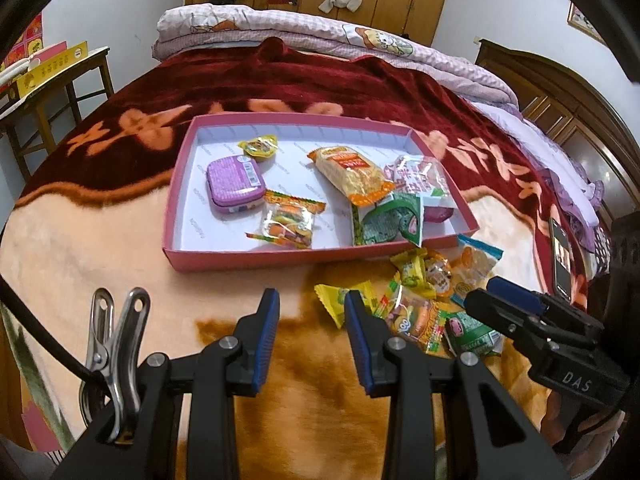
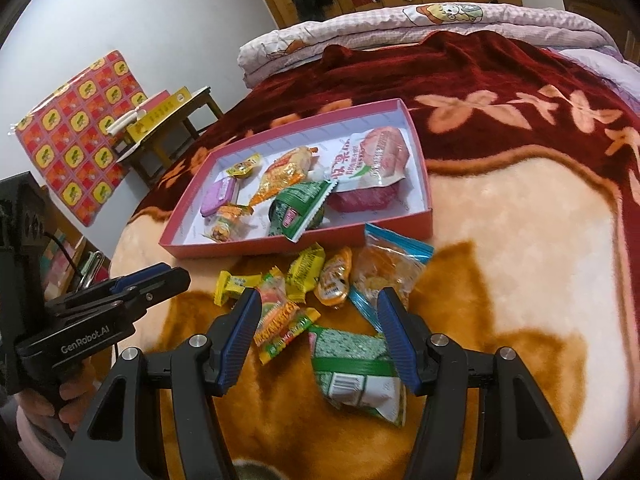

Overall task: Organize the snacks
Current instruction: 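Move both open grippers back over the candy pile beside the tray, then grasp the yellow wrapped candy with the left gripper while the right grasps the clear orange gummy bag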

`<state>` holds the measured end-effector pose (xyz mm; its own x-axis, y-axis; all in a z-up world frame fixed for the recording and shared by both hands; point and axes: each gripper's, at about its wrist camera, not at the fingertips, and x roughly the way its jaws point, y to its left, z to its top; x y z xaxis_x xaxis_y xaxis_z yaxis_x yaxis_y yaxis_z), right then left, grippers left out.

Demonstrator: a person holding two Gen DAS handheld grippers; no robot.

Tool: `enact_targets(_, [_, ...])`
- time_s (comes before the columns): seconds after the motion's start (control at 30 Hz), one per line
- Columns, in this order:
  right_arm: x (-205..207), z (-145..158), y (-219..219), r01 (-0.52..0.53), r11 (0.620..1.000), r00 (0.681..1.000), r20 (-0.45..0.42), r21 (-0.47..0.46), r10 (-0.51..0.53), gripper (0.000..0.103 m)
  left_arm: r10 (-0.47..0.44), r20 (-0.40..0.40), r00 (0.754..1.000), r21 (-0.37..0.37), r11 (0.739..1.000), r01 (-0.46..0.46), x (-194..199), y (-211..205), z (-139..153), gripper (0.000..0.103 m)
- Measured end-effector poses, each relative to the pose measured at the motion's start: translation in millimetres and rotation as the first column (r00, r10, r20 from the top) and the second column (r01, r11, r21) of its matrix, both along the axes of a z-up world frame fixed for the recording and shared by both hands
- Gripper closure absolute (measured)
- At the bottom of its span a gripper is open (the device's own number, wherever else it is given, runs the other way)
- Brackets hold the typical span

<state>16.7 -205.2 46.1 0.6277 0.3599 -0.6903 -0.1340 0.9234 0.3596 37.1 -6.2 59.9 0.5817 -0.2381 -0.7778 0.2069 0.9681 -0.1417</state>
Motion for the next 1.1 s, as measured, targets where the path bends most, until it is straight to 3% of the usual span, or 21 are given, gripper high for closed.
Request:
enact_targets(0.7, [5.2,-10.2,-23.8,0.053,0.999,0.998,-0.014,-0.002,-0.053,0.041,-0.036,-0.070,0.997,-0.016,0.999,0.035,13.7,-24.3,-29.7,0.068])
enact_targets(1.1, [12.8,-22.2,-27.2,0.067,0.998,0.997,-0.040,0.017,-0.067,0.041,-0.048,-0.061,0.997,-0.008,0.999,0.047,19.5,-33.2,-37.8,0.067])
